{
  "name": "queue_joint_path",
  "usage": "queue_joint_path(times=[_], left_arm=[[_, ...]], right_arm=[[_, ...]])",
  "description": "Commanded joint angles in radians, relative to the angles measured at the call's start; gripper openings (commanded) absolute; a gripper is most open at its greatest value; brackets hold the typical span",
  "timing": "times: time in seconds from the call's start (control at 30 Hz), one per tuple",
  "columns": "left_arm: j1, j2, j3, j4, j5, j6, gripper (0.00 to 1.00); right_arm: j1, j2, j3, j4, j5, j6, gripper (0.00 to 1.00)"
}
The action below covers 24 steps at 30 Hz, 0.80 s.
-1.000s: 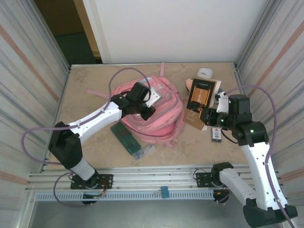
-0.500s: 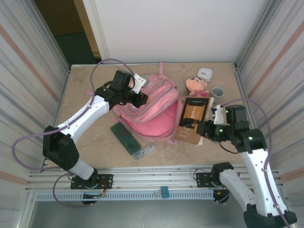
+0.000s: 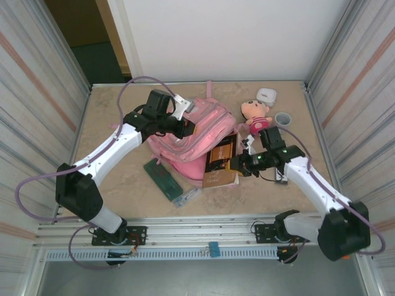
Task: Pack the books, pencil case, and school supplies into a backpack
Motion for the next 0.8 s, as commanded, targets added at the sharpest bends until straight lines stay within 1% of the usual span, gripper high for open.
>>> queue_joint_path(times=[0.0, 0.03, 0.1, 0.13, 0.2, 0.23, 0.27, 0.4, 0.47, 0.53, 0.6, 0.67, 0.73, 0.77], left_arm=[[0.001, -0.025, 0.061, 0.113, 0.065, -0.009, 0.0], [0.001, -0.028, 0.056, 0.111, 0.06, -0.009, 0.0], [0.002, -0.034, 0.043, 0.112, 0.05, -0.009, 0.0], [0.001, -0.035, 0.036, 0.112, 0.047, -0.008, 0.0], [0.001, -0.038, 0.025, 0.111, 0.037, -0.009, 0.0], [0.002, -0.038, 0.02, 0.111, 0.034, -0.011, 0.0], [0.002, -0.039, 0.016, 0.112, 0.029, -0.012, 0.0], [0.002, -0.039, -0.003, 0.124, 0.011, -0.027, 0.0], [0.001, -0.037, -0.009, 0.137, 0.007, -0.04, 0.0], [0.002, -0.033, -0.015, 0.15, 0.006, -0.053, 0.0], [0.002, -0.031, -0.021, 0.163, 0.006, -0.067, 0.0], [0.001, -0.029, -0.026, 0.176, 0.009, -0.079, 0.0], [0.002, -0.028, -0.028, 0.189, 0.011, -0.095, 0.0], [0.001, -0.028, -0.029, 0.195, 0.012, -0.105, 0.0]], right_arm=[[-0.024, 0.097, 0.034, 0.071, -0.012, -0.026, 0.0], [-0.037, 0.132, 0.044, 0.06, 0.006, -0.039, 0.0], [-0.055, 0.188, 0.075, 0.003, 0.092, -0.075, 0.11], [-0.06, 0.209, 0.097, -0.036, 0.153, -0.099, 0.18], [-0.066, 0.236, 0.141, -0.12, 0.267, -0.134, 0.38], [-0.068, 0.239, 0.16, -0.156, 0.311, -0.145, 0.46], [-0.071, 0.232, 0.178, -0.187, 0.35, -0.148, 0.5], [-0.073, 0.131, 0.211, -0.282, 0.461, -0.126, 0.57], [-0.068, 0.044, 0.206, -0.318, 0.504, -0.075, 0.59], [-0.048, -0.046, 0.169, -0.309, 0.52, 0.001, 0.6], [-0.014, -0.142, 0.105, -0.254, 0.517, 0.114, 0.61], [0.034, -0.255, 0.019, -0.15, 0.524, 0.247, 0.63], [0.083, -0.367, -0.091, -0.026, 0.556, 0.402, 0.66], [0.103, -0.412, -0.138, 0.021, 0.583, 0.472, 0.69]])
